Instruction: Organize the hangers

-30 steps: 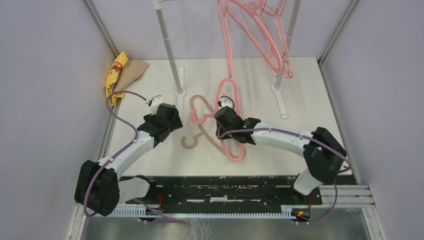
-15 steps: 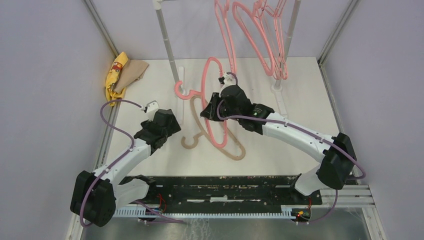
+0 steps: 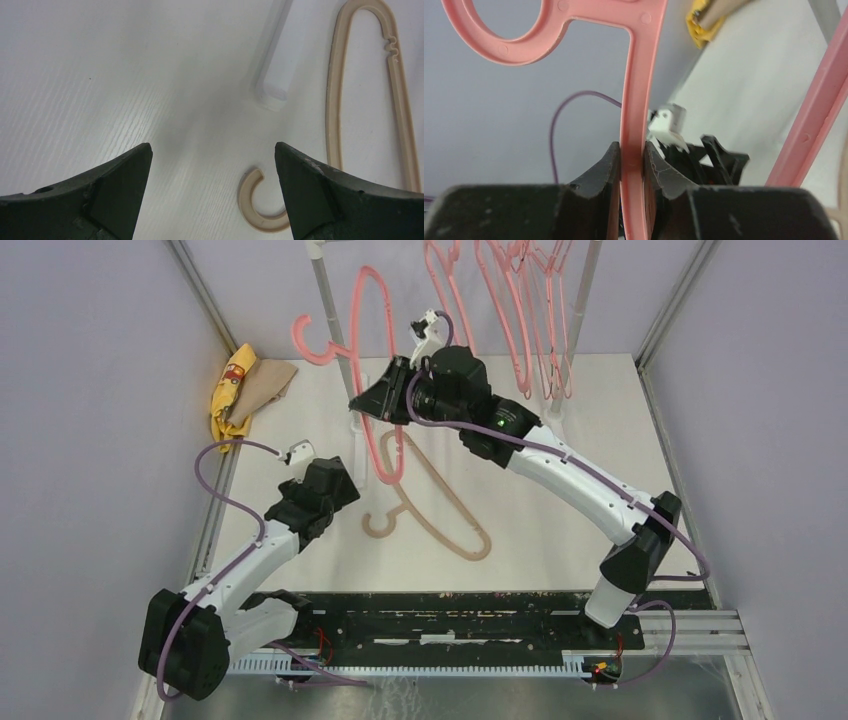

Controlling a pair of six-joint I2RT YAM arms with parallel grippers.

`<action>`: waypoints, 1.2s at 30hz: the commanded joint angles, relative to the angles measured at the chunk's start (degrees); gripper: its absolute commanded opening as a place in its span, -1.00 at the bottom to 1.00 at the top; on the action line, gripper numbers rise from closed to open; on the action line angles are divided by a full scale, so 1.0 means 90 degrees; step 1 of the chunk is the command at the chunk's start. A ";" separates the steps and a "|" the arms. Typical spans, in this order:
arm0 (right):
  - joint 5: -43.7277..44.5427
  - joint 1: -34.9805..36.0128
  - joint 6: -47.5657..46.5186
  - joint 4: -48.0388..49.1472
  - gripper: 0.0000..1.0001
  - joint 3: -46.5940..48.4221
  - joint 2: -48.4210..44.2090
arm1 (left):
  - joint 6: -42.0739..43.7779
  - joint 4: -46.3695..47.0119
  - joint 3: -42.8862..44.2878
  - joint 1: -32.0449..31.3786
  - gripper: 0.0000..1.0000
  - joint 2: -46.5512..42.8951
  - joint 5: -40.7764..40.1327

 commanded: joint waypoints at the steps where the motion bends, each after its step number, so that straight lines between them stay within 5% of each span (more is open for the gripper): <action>1: -0.0224 -0.0145 -0.0191 0.0102 -0.94 0.1399 0.0586 | -0.0285 0.0209 0.0200 0.0013 0.98 -0.0271 -0.0232; 16: -0.0815 -0.1512 0.1744 0.2475 -0.94 0.2368 0.1798 | -0.0090 0.0214 0.0226 0.0022 0.98 -0.0185 -0.0249; 28: -0.1032 -0.1729 0.2172 0.3389 -0.93 0.1831 0.1603 | -0.0088 0.0267 0.0165 0.0014 0.98 0.0008 -0.0234; 36: -0.0768 -0.2163 0.3846 0.4182 -0.93 0.0882 0.1542 | -0.0052 0.0232 0.0158 0.0017 0.98 0.0031 -0.0230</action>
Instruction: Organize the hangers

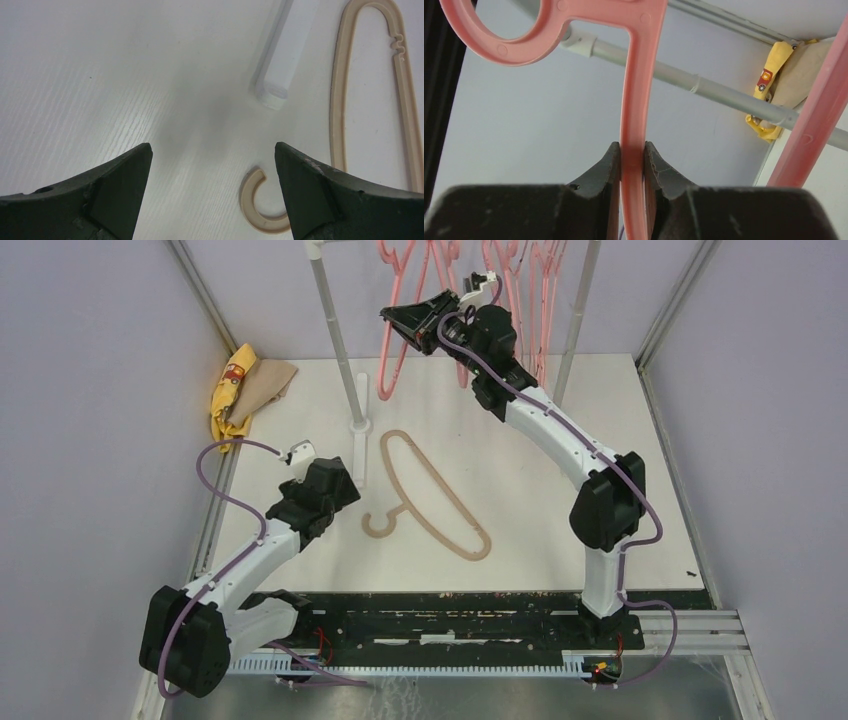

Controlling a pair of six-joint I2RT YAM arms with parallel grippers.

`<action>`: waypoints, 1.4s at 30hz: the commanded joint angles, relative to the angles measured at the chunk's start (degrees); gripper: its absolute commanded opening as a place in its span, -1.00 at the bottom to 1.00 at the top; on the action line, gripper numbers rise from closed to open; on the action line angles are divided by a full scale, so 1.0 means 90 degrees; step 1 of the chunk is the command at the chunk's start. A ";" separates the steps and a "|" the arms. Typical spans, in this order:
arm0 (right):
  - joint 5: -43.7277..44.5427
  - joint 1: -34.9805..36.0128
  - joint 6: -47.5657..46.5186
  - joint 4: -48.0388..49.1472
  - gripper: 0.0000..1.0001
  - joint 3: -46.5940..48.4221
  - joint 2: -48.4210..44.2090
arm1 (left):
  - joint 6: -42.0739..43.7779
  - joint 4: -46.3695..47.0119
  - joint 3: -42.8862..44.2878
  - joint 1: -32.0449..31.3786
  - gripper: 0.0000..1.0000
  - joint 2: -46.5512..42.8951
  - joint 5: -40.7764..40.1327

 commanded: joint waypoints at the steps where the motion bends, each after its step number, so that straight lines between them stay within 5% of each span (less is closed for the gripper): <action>1: 0.0126 -0.0331 0.1175 0.1051 -0.93 -0.0469 -0.0321 | -0.0047 0.0219 0.0151 0.0026 0.98 -0.0033 -0.0213; 7: 0.0133 -0.0500 0.1358 0.1238 -0.82 -0.0967 -0.0535 | -0.0041 0.0213 0.0116 0.0014 0.98 -0.0034 -0.0214; 11: 0.0032 -0.0532 0.1084 0.1220 -0.48 -0.1085 -0.0757 | -0.0039 0.0235 0.0134 0.0017 0.98 0.0037 -0.0211; 17: 0.0177 -0.0517 -0.0034 0.0330 0.05 -0.1535 -0.1653 | -0.0040 0.0282 0.0138 0.0016 0.98 0.0101 -0.0207; 23: 0.0606 -0.0431 -0.1834 -0.0942 0.31 -0.2575 -0.2888 | -0.0059 0.0298 0.0157 0.0019 0.98 0.0251 -0.0205; 30: 0.1008 -0.0411 -0.3840 -0.2445 0.51 -0.4027 -0.4164 | -0.0001 0.0246 0.0281 0.0019 0.98 0.0424 -0.0299; 42: 0.2055 -0.0080 -0.6236 -0.4438 0.50 -0.5875 -0.5530 | 0.0064 0.0184 0.0498 0.0020 0.98 0.0738 -0.0486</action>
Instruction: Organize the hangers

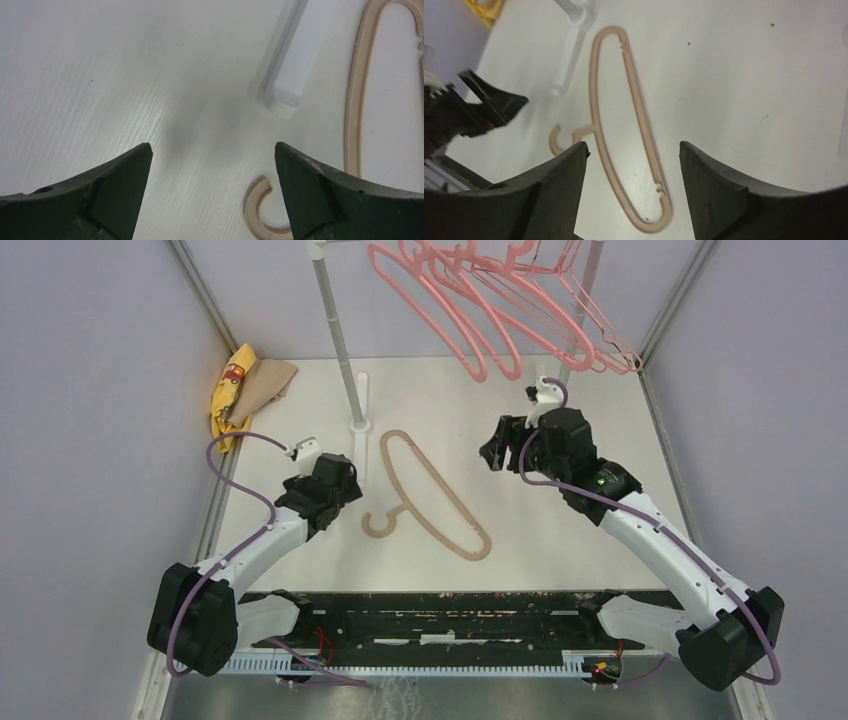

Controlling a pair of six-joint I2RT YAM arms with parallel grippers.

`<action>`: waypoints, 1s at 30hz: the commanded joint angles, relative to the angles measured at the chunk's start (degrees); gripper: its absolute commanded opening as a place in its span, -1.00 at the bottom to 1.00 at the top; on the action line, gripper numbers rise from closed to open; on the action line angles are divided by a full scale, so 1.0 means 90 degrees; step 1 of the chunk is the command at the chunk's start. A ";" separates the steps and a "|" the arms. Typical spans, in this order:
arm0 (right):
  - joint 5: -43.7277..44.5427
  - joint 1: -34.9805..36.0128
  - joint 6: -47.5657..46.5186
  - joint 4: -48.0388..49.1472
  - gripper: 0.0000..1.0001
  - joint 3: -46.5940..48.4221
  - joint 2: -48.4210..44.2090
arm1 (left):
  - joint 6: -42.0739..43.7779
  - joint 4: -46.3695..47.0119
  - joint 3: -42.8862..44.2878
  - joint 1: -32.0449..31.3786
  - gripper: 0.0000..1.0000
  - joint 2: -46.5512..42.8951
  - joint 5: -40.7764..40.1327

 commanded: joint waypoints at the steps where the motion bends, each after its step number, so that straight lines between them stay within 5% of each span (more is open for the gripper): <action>1: 0.0367 0.0384 -0.1014 -0.0692 0.49 -0.0530 -0.0271 | 0.0063 0.0166 0.0259 0.0013 0.98 0.0112 -0.0331; 13: 0.0774 0.2552 -0.1384 -0.0377 0.42 -0.1026 0.0806 | 0.0034 0.0271 0.0233 0.0019 0.98 0.0436 -0.0198; 30: 0.0645 0.3111 -0.1424 0.0561 0.37 -0.0611 0.3234 | 0.0053 0.0384 -0.0035 0.0013 0.98 0.0454 -0.0188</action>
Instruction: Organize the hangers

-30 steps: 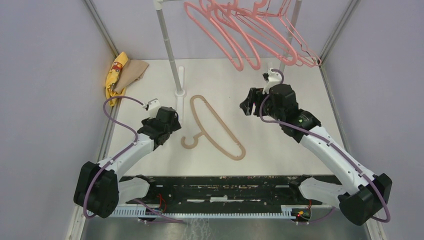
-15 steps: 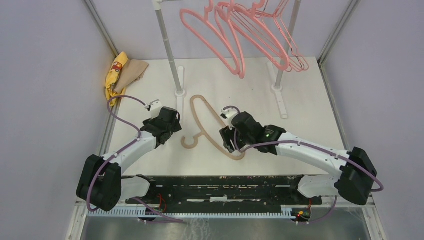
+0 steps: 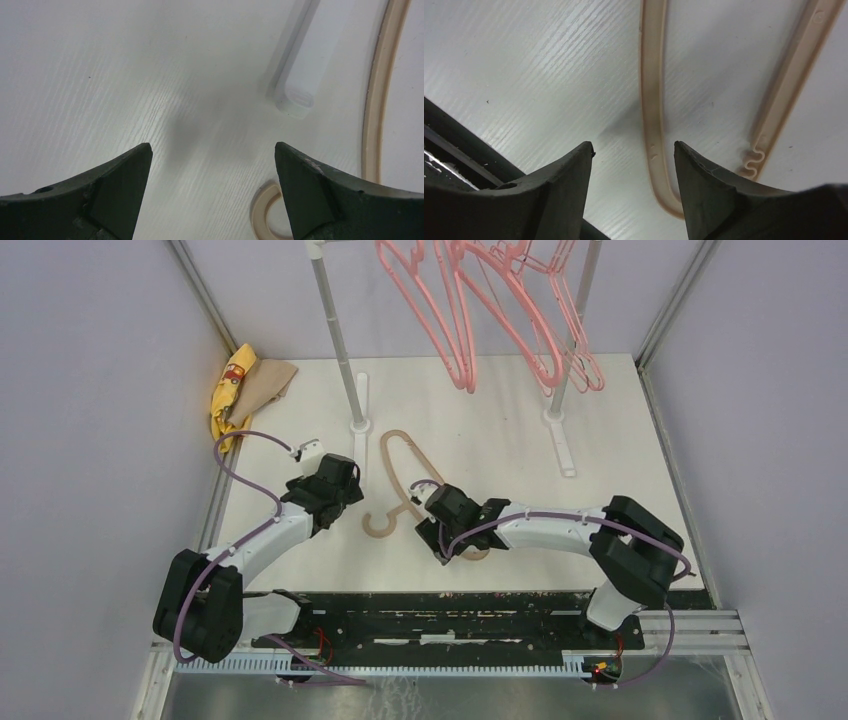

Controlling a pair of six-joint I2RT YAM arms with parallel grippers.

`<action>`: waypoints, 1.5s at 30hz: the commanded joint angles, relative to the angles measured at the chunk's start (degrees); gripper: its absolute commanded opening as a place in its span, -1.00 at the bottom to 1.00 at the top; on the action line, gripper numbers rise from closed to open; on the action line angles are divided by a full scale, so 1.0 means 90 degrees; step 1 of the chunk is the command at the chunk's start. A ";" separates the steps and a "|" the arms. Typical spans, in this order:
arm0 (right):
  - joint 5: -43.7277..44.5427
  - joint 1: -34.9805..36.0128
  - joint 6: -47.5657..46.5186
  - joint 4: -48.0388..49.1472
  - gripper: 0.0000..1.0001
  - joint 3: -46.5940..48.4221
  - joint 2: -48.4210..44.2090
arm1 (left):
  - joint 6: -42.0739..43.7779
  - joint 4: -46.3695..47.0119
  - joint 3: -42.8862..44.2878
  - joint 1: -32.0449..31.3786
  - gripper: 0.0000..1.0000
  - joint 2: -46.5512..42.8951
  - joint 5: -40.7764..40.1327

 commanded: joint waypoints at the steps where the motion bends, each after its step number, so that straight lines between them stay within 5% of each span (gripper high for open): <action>1: 0.0186 0.0011 -0.0030 0.0434 0.37 0.0381 0.0200 | 0.0053 0.0314 -0.0043 0.0017 0.98 0.0014 -0.0142; 14: 0.0693 0.0014 0.0064 0.0423 0.28 0.0444 0.1010 | -0.0034 0.0429 -0.0392 0.0021 0.98 -0.0230 0.0039; 28: 0.1630 -0.0008 0.0546 0.0350 -0.99 0.0304 0.0783 | -0.0082 0.0359 -0.0503 0.0021 0.98 -0.0474 0.0046; 34: 0.1498 -0.0421 0.0857 0.0297 -0.99 0.0374 -0.0297 | -0.0130 0.0221 -0.0597 0.0015 0.98 -0.0911 0.0018; 45: -0.0448 -0.1007 0.1987 0.0705 -0.99 0.0595 -0.1212 | -0.0286 0.0174 -0.0765 0.0015 0.98 -0.1261 0.0088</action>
